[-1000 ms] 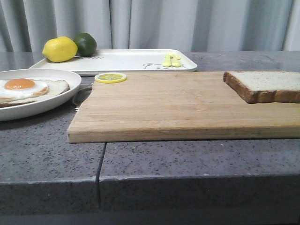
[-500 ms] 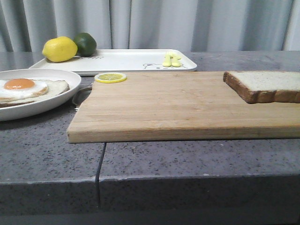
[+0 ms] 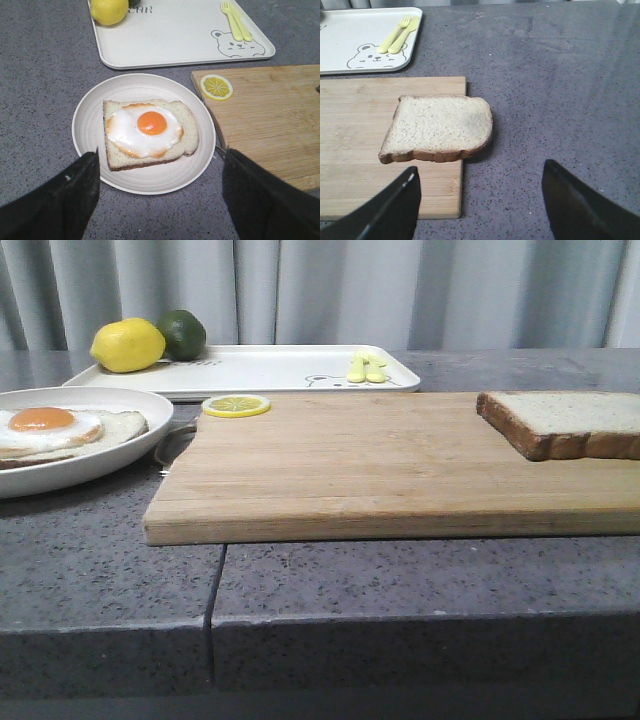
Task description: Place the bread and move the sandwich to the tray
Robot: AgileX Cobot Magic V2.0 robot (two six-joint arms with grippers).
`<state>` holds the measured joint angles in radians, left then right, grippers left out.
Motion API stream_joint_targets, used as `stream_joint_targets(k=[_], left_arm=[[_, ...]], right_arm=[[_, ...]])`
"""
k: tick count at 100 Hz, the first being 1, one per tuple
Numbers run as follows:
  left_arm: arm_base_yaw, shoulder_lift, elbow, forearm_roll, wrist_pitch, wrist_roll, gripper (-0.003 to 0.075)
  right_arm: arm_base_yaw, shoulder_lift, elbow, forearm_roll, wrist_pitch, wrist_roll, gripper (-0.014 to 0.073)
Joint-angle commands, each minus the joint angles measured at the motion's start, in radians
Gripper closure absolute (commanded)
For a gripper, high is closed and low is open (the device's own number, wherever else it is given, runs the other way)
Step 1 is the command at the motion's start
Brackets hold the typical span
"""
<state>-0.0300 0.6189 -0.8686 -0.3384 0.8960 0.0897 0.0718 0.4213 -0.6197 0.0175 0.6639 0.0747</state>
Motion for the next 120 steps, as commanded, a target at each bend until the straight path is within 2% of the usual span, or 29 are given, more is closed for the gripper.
stream_joint_targets(k=[1, 35, 52, 59, 82, 99, 120], left_arm=[[0.002, 0.007, -0.034, -0.028, -0.072, 0.002, 0.0274], [0.002, 0.007, -0.034, -0.028, -0.072, 0.002, 0.0324], [0.002, 0.007, -0.034, -0.028, -0.072, 0.002, 0.0335], [0.002, 0.007, -0.034, -0.028, -0.072, 0.002, 0.0335], [0.002, 0.007, -0.034, -0.028, -0.072, 0.002, 0.0335], [0.002, 0.007, -0.034, -0.028, -0.072, 0.002, 0.0335], [0.002, 0.007, -0.034, -0.028, -0.072, 0.002, 0.0335]], right_arm=[[0.001, 0.018, -0.032, 0.0, -0.08, 0.002, 0.0075], [-0.003, 0.094, -0.03, 0.005, -0.081, 0.002, 0.0075], [-0.029, 0.096, -0.03, 0.108, -0.144, -0.048, 0.0075], [-0.062, 0.107, -0.03, 0.181, -0.165, -0.125, 0.0076], [-0.224, 0.202, -0.03, 0.532, -0.175, -0.446, 0.0076], [-0.266, 0.291, -0.03, 0.771, -0.211, -0.6, 0.0076], [-0.344, 0.446, -0.03, 1.013, -0.177, -0.789, 0.0076]])
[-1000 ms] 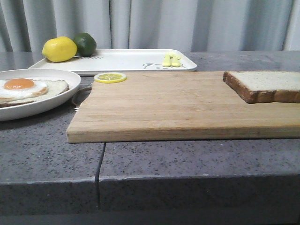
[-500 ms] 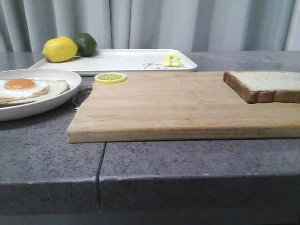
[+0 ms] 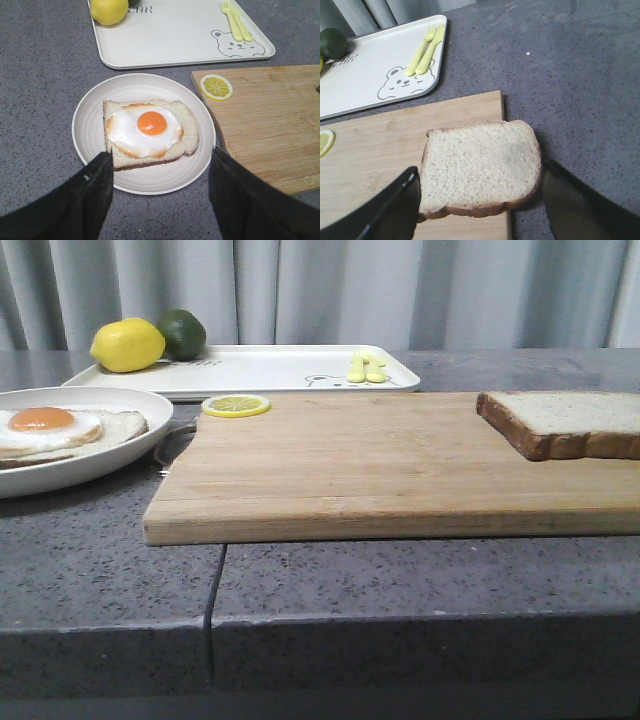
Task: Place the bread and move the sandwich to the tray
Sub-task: 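Lower the right gripper and grasp the bread slice by its edge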
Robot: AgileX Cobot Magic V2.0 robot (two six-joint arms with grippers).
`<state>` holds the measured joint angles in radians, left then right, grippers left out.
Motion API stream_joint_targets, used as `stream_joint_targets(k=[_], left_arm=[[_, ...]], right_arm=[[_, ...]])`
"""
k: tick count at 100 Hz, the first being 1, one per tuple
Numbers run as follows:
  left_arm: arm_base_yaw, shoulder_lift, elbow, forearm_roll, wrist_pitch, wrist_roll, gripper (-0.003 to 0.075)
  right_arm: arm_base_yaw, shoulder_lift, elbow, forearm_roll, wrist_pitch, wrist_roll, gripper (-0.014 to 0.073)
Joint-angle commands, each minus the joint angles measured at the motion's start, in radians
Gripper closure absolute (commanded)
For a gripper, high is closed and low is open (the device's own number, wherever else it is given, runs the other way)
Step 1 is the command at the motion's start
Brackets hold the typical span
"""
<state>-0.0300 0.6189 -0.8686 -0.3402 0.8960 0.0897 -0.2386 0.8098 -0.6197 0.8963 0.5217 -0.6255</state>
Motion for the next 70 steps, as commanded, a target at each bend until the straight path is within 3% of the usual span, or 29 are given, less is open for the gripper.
stream_joint_targets(k=[1, 16, 70], left_arm=[[0.002, 0.007, -0.034, -0.026, -0.072, 0.002, 0.0335], [0.002, 0.007, -0.034, -0.026, -0.072, 0.002, 0.0335], [0.002, 0.007, -0.034, -0.026, -0.072, 0.002, 0.0335]], right_arm=[[-0.037, 0.063, -0.03, 0.142, -0.032, -0.093, 0.0076], [-0.083, 0.166, -0.03, 0.266, 0.007, -0.177, 0.0076], [-0.088, 0.413, -0.03, 0.466, 0.025, -0.33, 0.0076]])
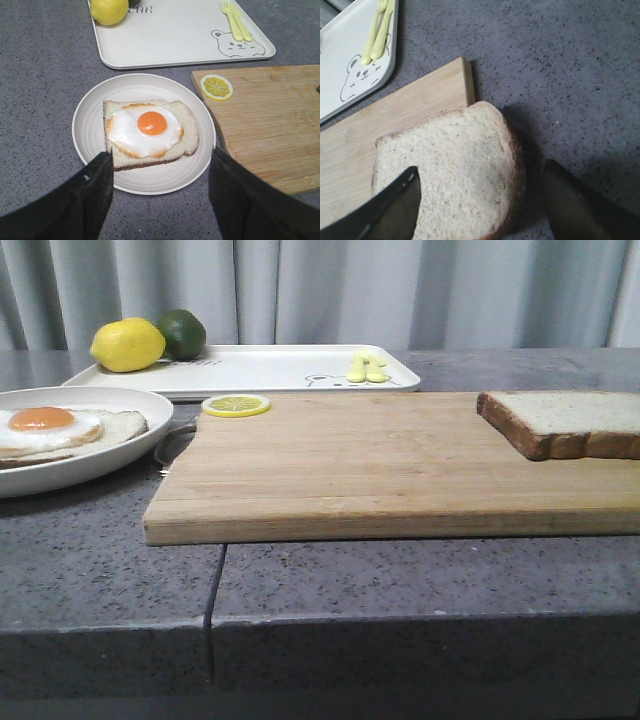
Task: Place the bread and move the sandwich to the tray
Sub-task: 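Lower the right gripper and grasp the bread slice by its edge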
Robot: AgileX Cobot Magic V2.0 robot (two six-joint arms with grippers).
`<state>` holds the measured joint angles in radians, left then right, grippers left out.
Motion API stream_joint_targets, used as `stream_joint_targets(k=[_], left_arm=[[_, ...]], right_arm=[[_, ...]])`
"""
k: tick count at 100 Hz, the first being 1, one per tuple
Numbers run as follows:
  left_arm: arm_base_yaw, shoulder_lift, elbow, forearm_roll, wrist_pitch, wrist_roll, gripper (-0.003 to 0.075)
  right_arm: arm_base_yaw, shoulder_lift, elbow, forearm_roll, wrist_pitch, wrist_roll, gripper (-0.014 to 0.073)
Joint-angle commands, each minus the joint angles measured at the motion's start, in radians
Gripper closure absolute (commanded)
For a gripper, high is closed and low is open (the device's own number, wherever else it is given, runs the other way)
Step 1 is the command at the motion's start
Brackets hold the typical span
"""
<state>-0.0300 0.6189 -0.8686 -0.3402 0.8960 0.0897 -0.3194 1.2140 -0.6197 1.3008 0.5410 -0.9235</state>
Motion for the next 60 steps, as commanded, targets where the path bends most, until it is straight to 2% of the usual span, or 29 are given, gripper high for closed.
stream_joint_targets(k=[1, 60], left_arm=[[0.002, 0.007, -0.034, -0.026, -0.072, 0.002, 0.0335], [0.002, 0.007, -0.034, -0.026, -0.072, 0.002, 0.0335]], right_arm=[[-0.007, 0.011, -0.03, 0.064, 0.006, -0.033, 0.0076], [-0.007, 0.153, -0.03, 0.181, 0.09, -0.137, 0.0076]])
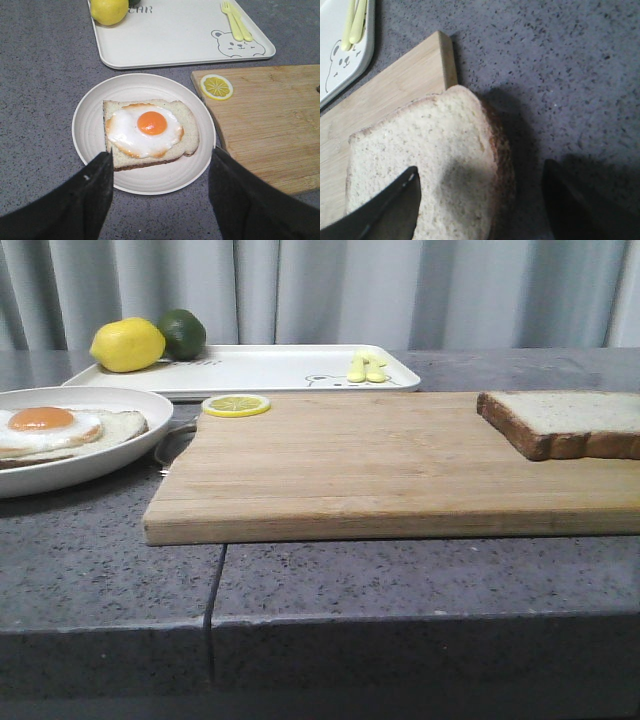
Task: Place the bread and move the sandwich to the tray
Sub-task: 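Lower the right gripper and grasp the bread slice by its edge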
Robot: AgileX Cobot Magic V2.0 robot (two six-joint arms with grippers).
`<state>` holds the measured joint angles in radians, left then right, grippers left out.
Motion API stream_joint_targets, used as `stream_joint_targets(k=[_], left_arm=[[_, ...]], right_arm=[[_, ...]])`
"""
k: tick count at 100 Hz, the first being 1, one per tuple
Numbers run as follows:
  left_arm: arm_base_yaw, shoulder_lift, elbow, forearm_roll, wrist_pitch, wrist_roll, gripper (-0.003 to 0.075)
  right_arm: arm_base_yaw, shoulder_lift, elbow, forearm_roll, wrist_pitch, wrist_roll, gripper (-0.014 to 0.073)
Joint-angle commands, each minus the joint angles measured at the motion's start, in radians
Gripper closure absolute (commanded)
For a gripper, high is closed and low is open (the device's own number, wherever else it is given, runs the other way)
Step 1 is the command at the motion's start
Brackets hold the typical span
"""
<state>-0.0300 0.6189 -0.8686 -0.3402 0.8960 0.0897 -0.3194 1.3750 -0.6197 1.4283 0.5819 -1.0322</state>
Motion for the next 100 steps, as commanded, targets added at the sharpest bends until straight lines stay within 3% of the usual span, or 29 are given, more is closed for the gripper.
stream_joint_targets(k=[1, 58, 69, 100], left_arm=[[0.002, 0.007, -0.034, -0.026, -0.072, 0.002, 0.0335], [0.002, 0.007, -0.034, -0.026, -0.072, 0.002, 0.0335], [0.002, 0.007, -0.034, -0.026, -0.072, 0.002, 0.0335], [0.002, 0.007, -0.034, -0.026, -0.072, 0.002, 0.0335]], right_arm=[[-0.007, -0.006, -0.03, 0.055, 0.05, -0.028, 0.0076], [-0.007, 0.067, -0.03, 0.059, 0.135, -0.035, 0.0096], [-0.007, 0.078, -0.03, 0.059, 0.137, -0.035, 0.0197], [-0.007, 0.074, -0.03, 0.057, 0.13, -0.05, 0.0601]])
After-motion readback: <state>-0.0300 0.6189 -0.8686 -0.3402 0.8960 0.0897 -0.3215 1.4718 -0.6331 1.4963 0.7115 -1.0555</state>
